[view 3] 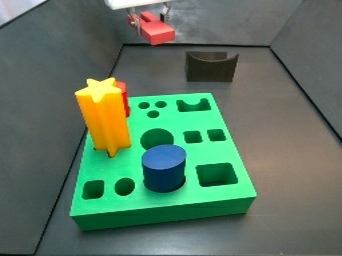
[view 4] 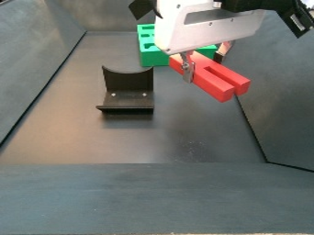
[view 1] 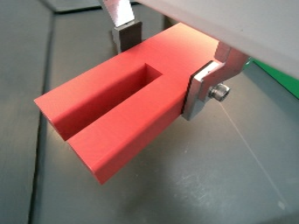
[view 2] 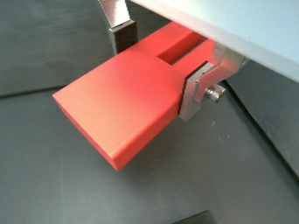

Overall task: Pick up the double-square object. Move up. Rotate the double-square object. Place the double-square object on the fixture. Regrasp the double-square object. Move to above the board. Insert the double-square object.
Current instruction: Rotate the double-square object.

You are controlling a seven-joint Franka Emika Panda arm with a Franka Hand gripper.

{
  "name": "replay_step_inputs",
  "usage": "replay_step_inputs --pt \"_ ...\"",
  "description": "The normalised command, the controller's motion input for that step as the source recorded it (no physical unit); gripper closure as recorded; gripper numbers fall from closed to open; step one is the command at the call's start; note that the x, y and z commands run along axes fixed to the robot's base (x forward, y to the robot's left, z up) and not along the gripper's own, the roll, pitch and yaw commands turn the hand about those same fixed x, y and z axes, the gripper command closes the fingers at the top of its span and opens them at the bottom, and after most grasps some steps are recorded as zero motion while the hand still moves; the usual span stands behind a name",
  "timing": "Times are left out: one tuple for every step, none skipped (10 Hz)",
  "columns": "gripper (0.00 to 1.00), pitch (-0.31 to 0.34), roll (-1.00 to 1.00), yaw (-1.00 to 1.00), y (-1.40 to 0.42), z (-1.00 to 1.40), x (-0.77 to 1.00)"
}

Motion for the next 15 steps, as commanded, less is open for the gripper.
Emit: replay_step_inputs --pt "1.0 -0.01 0.0 -1.0 0.02 -0.02 0.02" --pt "1.0 -0.011 0.0 -1.0 0.02 -0.02 0.02" --pt "1.0 -0.013 0.0 -1.0 0.02 -0.02 0.02" --pt "1.0 -0.016 0.0 -1.0 0.02 -0.02 0.02" --pt "1.0 -0.019 0.0 -0.91 0.02 -0.02 0.02" --pt "1.0 -0.019 0.0 -0.66 0.02 -0.02 0.02" --pt "1.0 -0.018 0.0 -0.45 0.02 -0.02 0.02" --pt "1.0 -0.017 0.0 -0.26 0.02 -0.02 0.01" --pt "1.0 0.0 0.0 0.0 0.0 -1.0 0.0" --pt "1.0 -0.011 0.0 0.04 0.0 -1.0 0.01" --pt "1.0 -0.022 -0.01 0.04 0.0 -1.0 0.02" --pt "1.0 -0.032 -0.04 0.03 0.0 -1.0 0.03" --pt "1.0 -0.036 -0.05 0.02 0.0 -1.0 0.03" --pt "1.0 -0.037 -0.07 0.02 0.01 -1.0 0.04" --pt "1.0 -0.037 -0.09 0.01 0.01 -0.89 0.05"
